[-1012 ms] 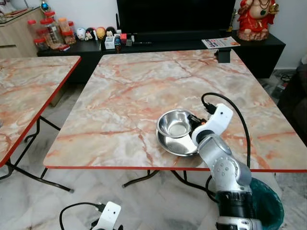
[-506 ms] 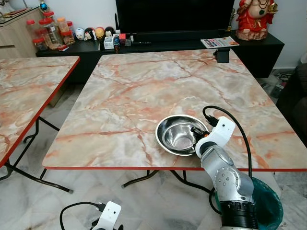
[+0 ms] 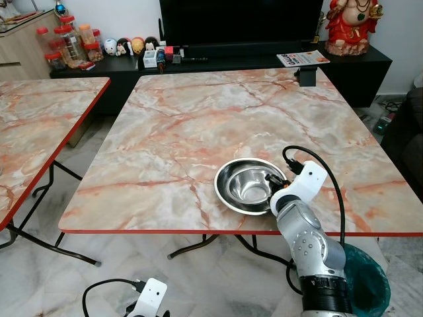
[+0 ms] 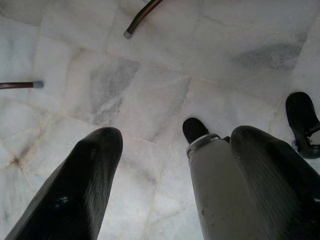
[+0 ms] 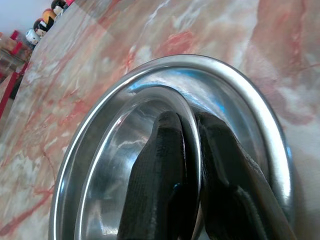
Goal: Setting the table
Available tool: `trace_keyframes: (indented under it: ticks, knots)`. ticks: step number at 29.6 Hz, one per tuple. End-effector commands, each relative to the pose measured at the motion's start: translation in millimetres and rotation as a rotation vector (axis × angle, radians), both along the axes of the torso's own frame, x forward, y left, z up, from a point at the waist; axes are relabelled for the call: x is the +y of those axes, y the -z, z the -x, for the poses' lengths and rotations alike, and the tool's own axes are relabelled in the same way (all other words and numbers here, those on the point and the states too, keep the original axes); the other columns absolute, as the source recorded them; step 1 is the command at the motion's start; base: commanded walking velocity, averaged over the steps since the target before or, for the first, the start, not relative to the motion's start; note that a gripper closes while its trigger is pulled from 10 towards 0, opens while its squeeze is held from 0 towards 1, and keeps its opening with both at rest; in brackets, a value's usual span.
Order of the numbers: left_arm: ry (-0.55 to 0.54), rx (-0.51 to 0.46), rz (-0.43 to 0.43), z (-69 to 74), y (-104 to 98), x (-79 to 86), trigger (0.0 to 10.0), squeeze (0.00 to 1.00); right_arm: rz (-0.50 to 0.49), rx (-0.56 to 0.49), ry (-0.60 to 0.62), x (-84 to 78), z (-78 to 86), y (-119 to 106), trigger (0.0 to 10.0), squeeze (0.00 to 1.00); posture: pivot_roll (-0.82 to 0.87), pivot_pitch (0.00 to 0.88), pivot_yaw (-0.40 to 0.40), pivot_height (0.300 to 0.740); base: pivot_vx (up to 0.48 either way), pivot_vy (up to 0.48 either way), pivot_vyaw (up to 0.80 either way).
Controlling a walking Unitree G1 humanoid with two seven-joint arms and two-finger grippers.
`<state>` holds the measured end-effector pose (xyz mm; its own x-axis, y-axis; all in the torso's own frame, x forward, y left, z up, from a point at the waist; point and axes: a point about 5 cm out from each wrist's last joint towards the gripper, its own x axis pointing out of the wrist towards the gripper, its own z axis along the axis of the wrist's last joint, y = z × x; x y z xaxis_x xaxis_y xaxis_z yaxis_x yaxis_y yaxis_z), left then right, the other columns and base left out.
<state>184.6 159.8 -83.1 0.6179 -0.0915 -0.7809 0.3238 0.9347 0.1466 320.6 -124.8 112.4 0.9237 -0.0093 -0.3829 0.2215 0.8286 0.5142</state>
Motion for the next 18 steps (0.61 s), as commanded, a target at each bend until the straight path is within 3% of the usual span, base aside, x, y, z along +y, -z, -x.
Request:
trace_keyframes:
  ticks: [1,4,5,6,18]
  knots:
    - [0.005,0.017,-0.015,3.0,1.5,4.1,10.0,0.0,-0.007,-0.019,-0.011,5.3,-3.9,-3.7,10.0,1.0,-0.02,0.004,0.062,0.74,0.0,0.0,0.0]
    - [0.004,0.018,-0.015,3.4,1.7,4.3,10.0,0.0,-0.002,-0.018,-0.016,7.0,-4.7,-3.7,10.0,1.0,-0.01,0.004,0.062,0.74,0.0,0.0,0.0]
    - [0.004,0.018,-0.015,3.4,1.7,4.3,10.0,0.0,-0.001,-0.016,-0.018,7.4,-4.9,-3.6,10.0,0.75,-0.01,0.004,0.062,0.74,0.0,0.0,0.0]
    - [0.004,0.019,-0.015,3.4,1.7,4.3,10.0,0.0,-0.002,-0.015,-0.017,7.4,-5.0,-3.5,10.0,0.0,-0.01,0.004,0.062,0.74,0.0,0.0,0.0]
    - [0.005,0.02,-0.013,3.4,1.7,3.9,10.0,0.0,-0.003,-0.028,0.006,5.1,-6.9,-6.8,10.0,0.0,-0.01,0.002,0.061,0.74,0.0,0.0,0.0]
